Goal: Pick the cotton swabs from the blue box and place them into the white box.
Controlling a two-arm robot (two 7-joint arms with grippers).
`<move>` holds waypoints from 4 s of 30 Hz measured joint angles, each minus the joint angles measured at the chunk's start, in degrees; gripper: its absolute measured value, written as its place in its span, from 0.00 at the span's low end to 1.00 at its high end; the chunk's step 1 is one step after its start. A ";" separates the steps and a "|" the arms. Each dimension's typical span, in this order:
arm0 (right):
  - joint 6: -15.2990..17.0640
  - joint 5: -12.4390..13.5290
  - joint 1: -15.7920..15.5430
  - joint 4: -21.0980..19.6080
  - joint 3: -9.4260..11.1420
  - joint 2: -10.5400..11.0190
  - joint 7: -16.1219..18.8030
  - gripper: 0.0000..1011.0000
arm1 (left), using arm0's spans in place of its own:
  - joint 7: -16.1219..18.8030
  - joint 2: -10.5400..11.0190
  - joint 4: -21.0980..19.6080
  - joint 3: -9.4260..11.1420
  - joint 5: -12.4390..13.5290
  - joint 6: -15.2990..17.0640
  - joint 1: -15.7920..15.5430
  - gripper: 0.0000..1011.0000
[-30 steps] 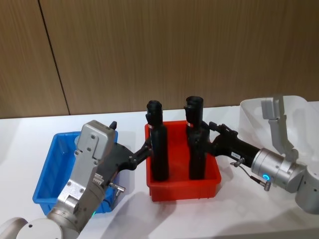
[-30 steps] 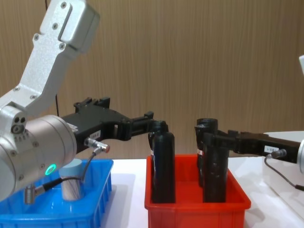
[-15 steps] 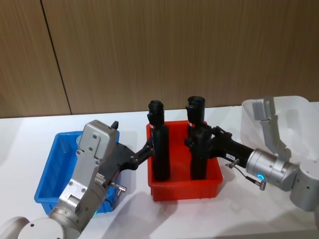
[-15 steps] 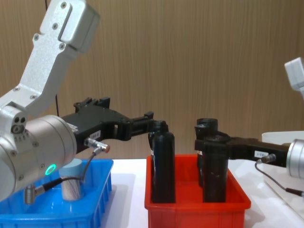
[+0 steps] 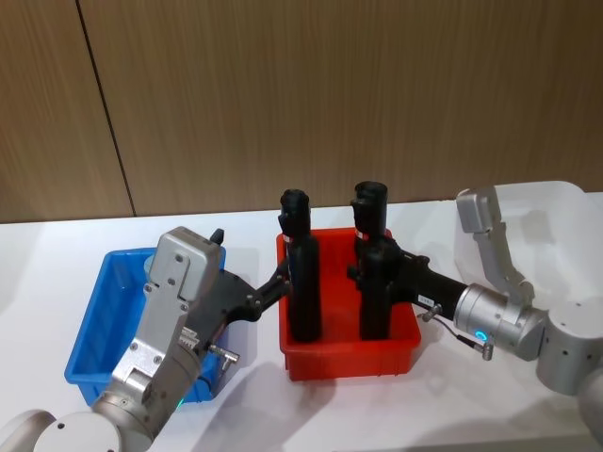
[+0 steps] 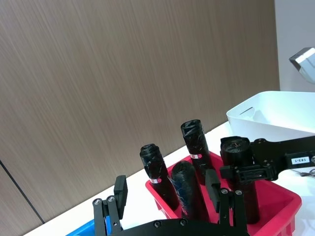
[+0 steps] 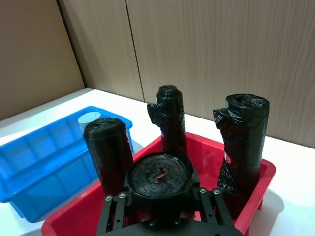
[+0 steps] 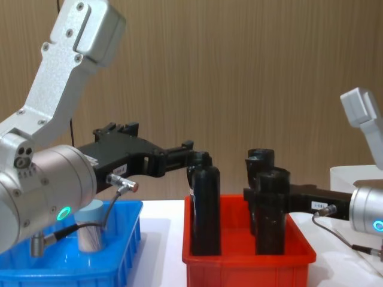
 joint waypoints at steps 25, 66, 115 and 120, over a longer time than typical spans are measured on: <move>-1.02 0.91 -1.46 -7.42 0.40 0.71 -2.20 0.42 | 0.00 0.00 0.00 0.00 0.00 0.00 0.00 0.99; 14.19 -0.84 -12.92 -40.48 9.00 11.28 -25.17 0.42 | 0.00 -0.01 0.00 0.00 0.00 0.00 0.00 0.99; 17.33 0.33 -20.04 -43.89 15.31 16.90 -31.60 0.99 | 0.00 0.00 0.00 0.00 0.00 0.00 0.00 0.99; 17.30 0.37 -20.16 -44.00 15.38 16.94 -31.63 0.99 | 0.00 0.00 0.00 0.00 0.00 0.00 0.00 0.99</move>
